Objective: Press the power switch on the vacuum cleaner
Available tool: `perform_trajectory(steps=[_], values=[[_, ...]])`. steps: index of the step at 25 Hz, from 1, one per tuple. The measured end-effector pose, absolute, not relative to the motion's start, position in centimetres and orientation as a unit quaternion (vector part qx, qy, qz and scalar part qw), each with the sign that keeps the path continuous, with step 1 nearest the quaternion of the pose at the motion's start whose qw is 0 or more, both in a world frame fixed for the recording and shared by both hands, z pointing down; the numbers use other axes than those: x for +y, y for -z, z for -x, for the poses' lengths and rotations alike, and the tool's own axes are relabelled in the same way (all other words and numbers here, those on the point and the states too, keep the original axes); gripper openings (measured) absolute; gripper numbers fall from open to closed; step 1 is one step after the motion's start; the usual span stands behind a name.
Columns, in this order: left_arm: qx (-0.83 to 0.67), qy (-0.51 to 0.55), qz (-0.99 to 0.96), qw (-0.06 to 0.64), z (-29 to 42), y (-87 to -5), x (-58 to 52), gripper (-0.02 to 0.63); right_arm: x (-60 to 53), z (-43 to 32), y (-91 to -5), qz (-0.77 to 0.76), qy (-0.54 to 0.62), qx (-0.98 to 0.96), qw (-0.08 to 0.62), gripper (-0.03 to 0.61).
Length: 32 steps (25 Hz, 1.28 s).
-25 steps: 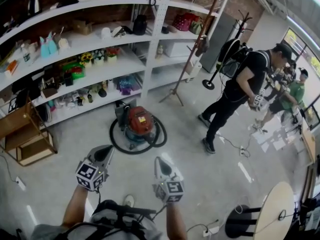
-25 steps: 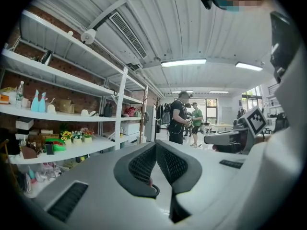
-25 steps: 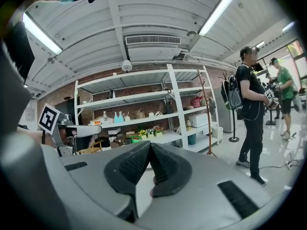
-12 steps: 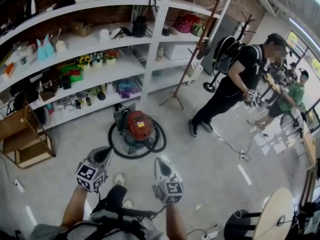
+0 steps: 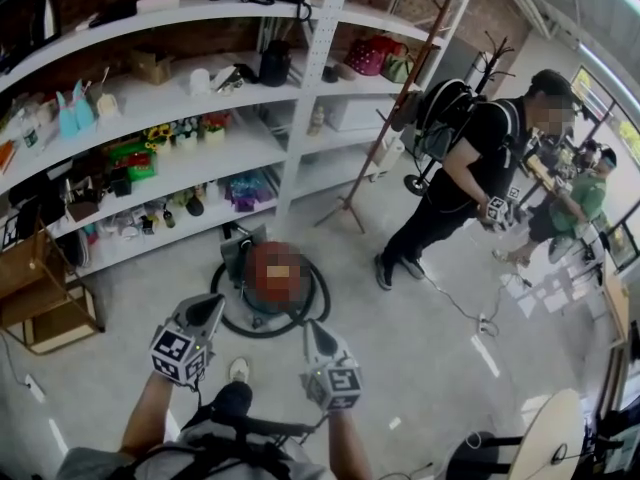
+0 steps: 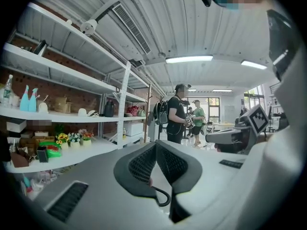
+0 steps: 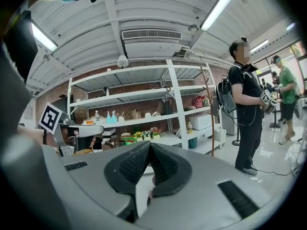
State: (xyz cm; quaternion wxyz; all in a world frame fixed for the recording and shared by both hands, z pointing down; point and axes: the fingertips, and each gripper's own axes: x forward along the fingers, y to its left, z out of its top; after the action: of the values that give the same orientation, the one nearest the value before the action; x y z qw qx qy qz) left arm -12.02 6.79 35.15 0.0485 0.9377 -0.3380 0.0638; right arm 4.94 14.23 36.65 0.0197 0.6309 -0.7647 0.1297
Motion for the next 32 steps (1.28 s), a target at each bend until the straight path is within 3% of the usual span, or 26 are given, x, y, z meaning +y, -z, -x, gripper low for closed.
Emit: perform_trajectory(steps=[32], values=[[-0.313, -0.096, -0.942, 0.076, 7.7, -40.5, -17.6, 0.009, -9.2, -8.5, -40.3, -0.640, -0.141, -0.751, 0.080, 0.012]])
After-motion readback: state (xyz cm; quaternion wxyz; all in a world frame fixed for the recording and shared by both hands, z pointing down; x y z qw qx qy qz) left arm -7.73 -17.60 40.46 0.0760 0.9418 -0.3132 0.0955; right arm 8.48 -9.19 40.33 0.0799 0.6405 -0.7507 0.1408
